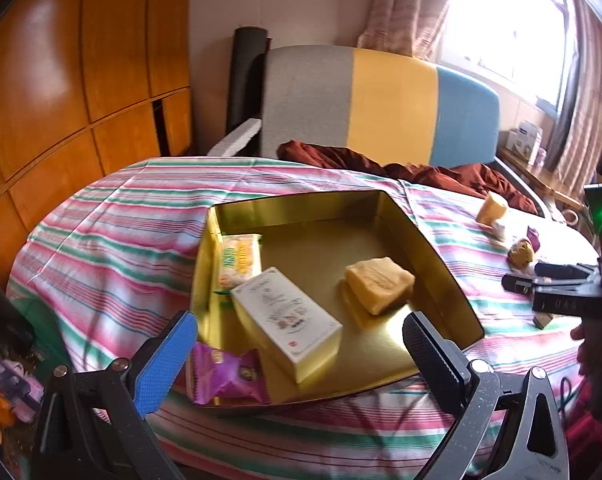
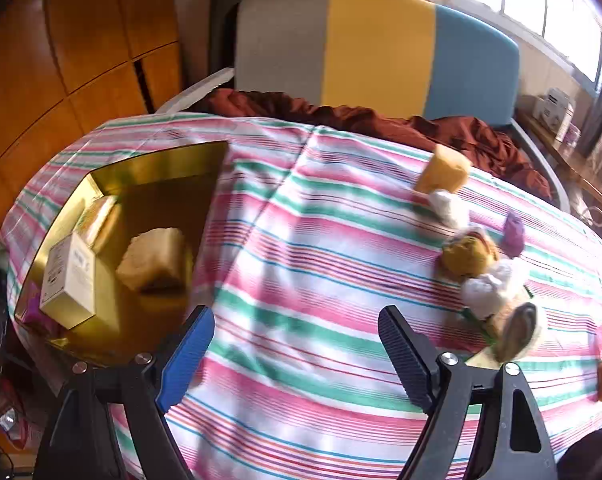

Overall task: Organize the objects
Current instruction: 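Grasp the cream knit sock with the right tool while the left tool grasps the green-labelled box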

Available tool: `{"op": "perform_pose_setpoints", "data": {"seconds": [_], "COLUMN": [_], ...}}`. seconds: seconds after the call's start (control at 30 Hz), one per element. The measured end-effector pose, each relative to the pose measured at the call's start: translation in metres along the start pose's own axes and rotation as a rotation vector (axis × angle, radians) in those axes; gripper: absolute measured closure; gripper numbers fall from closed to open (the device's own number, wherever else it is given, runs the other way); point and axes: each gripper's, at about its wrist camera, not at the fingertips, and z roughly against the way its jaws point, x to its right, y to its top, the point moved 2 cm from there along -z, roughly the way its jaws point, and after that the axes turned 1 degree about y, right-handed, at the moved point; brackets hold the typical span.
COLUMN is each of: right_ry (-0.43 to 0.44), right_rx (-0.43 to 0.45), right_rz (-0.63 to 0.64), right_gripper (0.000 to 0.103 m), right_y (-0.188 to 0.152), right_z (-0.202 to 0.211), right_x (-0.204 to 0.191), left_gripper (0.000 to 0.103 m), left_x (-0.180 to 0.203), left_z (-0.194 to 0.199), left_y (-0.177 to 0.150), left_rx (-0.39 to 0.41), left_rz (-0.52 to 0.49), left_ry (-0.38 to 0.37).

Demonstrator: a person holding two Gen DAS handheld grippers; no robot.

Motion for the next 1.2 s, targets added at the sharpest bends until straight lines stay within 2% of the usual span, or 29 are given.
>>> {"op": "perform_pose_setpoints", "data": {"seconds": [0.3,0.43,0.57,0.63,0.8,0.9,1.0,1.1,1.2], "right_ry": [-0.091,-0.149,-0.235,-0.251,-0.192,-0.159,-0.099,-0.041,0.018], "right_rx": [0.017,0.032,0.068,0.085,0.093,0.105,0.075,0.041,-0.025], "right_rz": [-0.111,-0.196,-0.327,-0.411,-0.71,-0.783,-0.801,-0.758,-0.703], "right_gripper": [0.017,0.017,0.017,0.017,0.017,0.017,0.017,0.017,0.017], "right_y": [0.002,0.003,-0.003,-0.013,-0.044,-0.052,-0.052,-0.047,-0.043], "right_z": [0.016,0.025,0.033,0.034,0.033,0.036,0.027,0.017,0.001], "right_x": [0.078,0.129,0.187,0.214,0.266,0.278,0.278,0.269,0.254], "left_gripper": [0.0,0.0,0.0,0.0,0.0,0.0,0.0,0.0,0.0], "left_x": [0.048,0.073,0.107,0.124,0.173,0.208,0.245,0.28,0.303], "left_z": [-0.006,-0.009,-0.018,-0.025,-0.045,-0.056,-0.065,-0.079,-0.087], "left_y": [0.003,0.006,0.006,0.006,0.007,0.007,0.003,-0.005,-0.01], "left_rx": [-0.01,-0.037,-0.091,-0.123,-0.198,-0.219,-0.229,-0.249,-0.248], "left_rz": [-0.101,-0.147,-0.204,-0.219,-0.253,-0.303,-0.371,-0.463,-0.512], "left_ry": [-0.087,-0.178,-0.286,-0.322,-0.407,-0.451,-0.498,-0.522,-0.547]}}
